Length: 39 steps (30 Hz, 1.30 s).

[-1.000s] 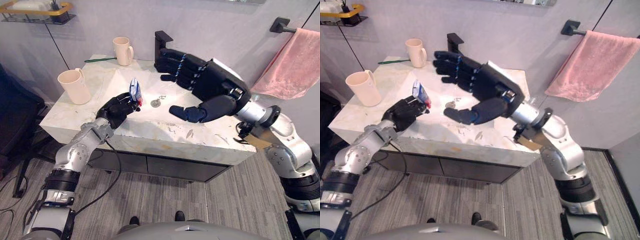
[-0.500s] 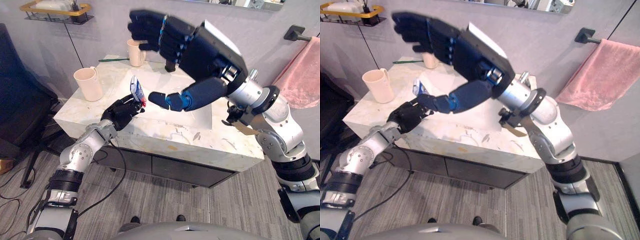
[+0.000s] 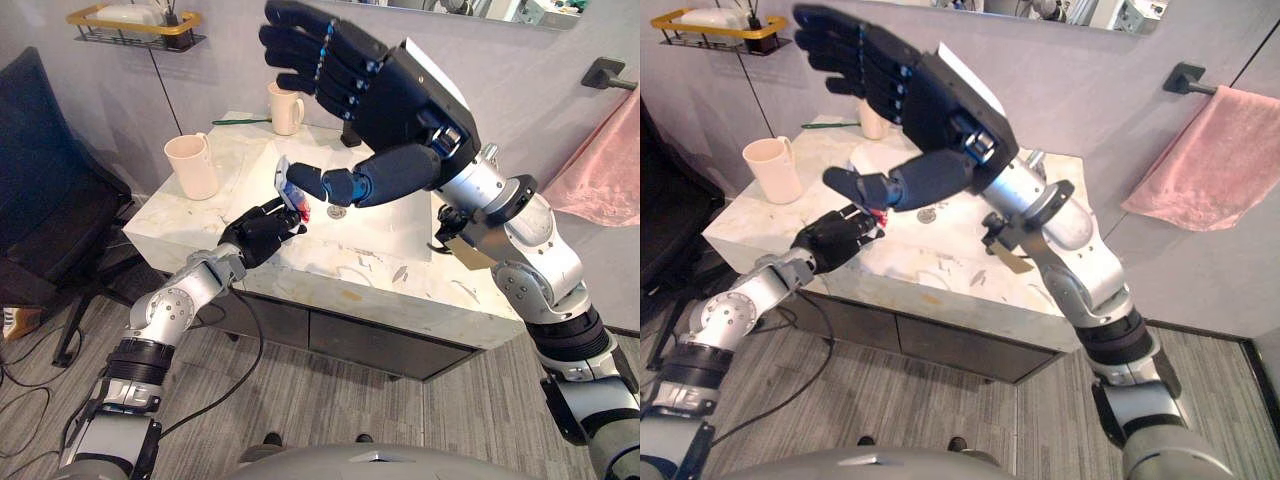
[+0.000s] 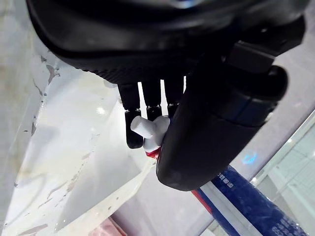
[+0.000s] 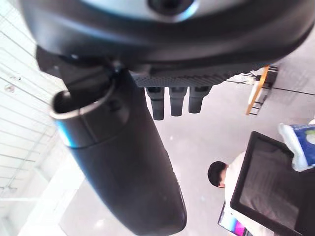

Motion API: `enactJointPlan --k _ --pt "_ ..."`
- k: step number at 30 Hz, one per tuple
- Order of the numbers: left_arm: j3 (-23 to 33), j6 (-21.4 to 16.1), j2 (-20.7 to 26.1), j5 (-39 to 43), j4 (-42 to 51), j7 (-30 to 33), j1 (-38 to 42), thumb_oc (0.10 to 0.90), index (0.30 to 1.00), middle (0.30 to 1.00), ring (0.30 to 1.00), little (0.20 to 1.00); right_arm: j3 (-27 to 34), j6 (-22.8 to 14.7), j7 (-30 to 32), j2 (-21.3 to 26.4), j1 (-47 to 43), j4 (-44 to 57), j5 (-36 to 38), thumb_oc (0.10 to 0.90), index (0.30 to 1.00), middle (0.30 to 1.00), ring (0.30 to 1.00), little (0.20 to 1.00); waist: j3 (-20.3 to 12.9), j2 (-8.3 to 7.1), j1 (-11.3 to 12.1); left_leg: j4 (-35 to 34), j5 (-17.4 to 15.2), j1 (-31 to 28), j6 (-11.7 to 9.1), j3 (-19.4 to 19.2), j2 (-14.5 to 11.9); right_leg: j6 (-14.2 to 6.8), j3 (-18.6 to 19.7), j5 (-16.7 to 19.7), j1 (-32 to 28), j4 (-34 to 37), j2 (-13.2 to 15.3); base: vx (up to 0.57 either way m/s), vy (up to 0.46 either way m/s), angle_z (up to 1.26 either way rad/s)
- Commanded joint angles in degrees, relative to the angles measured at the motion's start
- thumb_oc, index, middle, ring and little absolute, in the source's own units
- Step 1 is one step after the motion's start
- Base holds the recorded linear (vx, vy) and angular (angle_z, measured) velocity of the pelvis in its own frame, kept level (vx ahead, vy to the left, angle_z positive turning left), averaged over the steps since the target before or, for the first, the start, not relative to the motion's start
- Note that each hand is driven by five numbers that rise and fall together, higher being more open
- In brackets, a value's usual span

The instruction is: Organize the bathroom.

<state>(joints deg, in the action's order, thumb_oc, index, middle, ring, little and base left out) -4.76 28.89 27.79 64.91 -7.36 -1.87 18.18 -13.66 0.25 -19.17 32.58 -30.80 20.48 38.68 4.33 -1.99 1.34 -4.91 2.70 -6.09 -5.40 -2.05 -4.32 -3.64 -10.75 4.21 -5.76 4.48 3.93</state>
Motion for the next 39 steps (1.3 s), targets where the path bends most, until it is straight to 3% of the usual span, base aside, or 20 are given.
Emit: enactJointPlan --k 1,15,27,33,39 --pt "-0.9 -2.9 -1.3 3.7 2.5 -3.1 8.9 0.400 0.300 0.300 0.300 0.300 1.2 -4.2 1.5 -1.6 -3.7 1.0 2.2 0.800 0.900 0.900 0.900 0.900 -4.8 1.55 1.0 0.8 -1.5 -0.3 -2.0 -4.0 -3.3 -5.2 0.5 -5.0 -0.6 -2.1 3.9 0.00 0.000 0.00" --pt "-2.0 -1.7 0.0 0.5 -1.1 -3.7 10.3 0.400 0.300 0.300 0.300 0.300 1.0 -1.3 3.6 -4.0 -4.7 0.1 8.9 0.800 0.900 0.900 0.900 0.900 -4.8 1.79 0.7 0.7 -1.7 -0.9 -1.7 -4.2 -3.0 -5.3 1.0 -5.0 -0.8 -2.0 3.8 0.00 0.000 0.00" --pt "-0.1 -4.0 -1.4 -2.6 3.1 -3.9 6.9 0.400 0.300 0.300 0.300 0.300 2.6 6.0 -4.5 -5.3 5.8 -0.4 9.1 0.800 0.900 0.900 0.900 0.900 -4.7 1.69 0.2 0.7 -1.5 -0.5 -1.7 -4.8 -3.2 -5.5 0.6 -5.0 -0.4 -2.0 4.0 0.00 0.000 0.00" --pt "1.1 -5.0 -1.7 -3.5 4.9 -3.8 4.9 0.400 0.300 0.300 0.300 0.300 2.5 6.3 -7.6 -6.2 9.5 -1.1 8.1 0.800 0.900 0.900 0.900 0.900 -4.7 1.99 0.1 0.6 -1.8 -0.8 -1.8 -4.6 -3.4 -5.6 0.5 -5.3 -0.5 -2.0 3.8 0.00 0.000 0.00" --pt "0.3 -6.1 -1.3 -3.1 3.5 -4.0 6.4 0.400 0.300 0.300 0.300 0.300 0.6 4.9 -6.2 -6.3 6.7 -1.8 5.8 0.800 0.900 0.900 0.900 0.900 -4.8 2.20 0.1 0.4 -1.8 -0.9 -1.8 -4.4 -3.2 -5.5 0.5 -5.3 -0.7 -1.9 3.7 0.00 0.000 0.00"
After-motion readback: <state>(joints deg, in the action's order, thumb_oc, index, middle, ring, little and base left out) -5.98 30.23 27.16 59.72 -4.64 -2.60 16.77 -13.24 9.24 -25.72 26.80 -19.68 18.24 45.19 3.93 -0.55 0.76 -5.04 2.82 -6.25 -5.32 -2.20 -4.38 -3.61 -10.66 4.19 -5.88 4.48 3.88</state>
